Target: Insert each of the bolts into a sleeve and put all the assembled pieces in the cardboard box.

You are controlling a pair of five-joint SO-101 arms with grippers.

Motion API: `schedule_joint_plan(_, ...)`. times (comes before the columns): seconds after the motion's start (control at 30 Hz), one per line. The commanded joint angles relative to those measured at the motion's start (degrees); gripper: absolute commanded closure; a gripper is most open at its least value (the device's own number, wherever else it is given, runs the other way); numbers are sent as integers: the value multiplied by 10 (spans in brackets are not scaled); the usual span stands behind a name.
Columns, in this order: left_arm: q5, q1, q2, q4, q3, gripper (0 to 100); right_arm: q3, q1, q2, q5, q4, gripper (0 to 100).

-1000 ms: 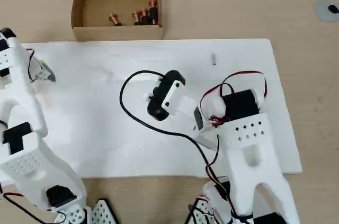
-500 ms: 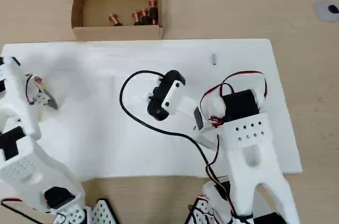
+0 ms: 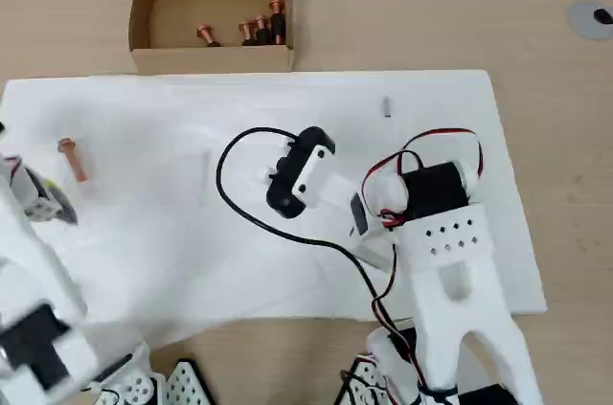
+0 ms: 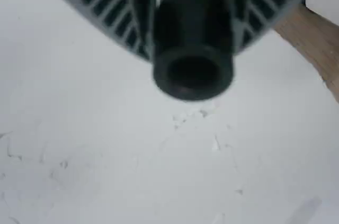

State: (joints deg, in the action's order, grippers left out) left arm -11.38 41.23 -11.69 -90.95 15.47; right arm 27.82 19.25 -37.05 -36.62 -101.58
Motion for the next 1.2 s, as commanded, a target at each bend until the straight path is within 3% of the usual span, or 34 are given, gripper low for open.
schedule_joint_plan(0.0,33,-40,-98,69,-21,810,-1,7,-16,-3,-8,988)
schedule_joint_plan(0.17,45,-61,-73,222,47,810,2,6,-18,-2,-9,988)
schedule_joint_plan(0.3,46,-60,6,286,65,810,31,6,-18,-2,-9,988)
schedule_joint_plan(0.5,78,-61,102,301,-15,810,40,7,-18,6,-9,988)
schedule_joint_plan(0.83,125,-123,223,309,-78,810,41,7,-18,6,-9,988)
schedule_joint_plan(1.17,135,-84,255,360,-78,811,41,7,-18,6,-8,988)
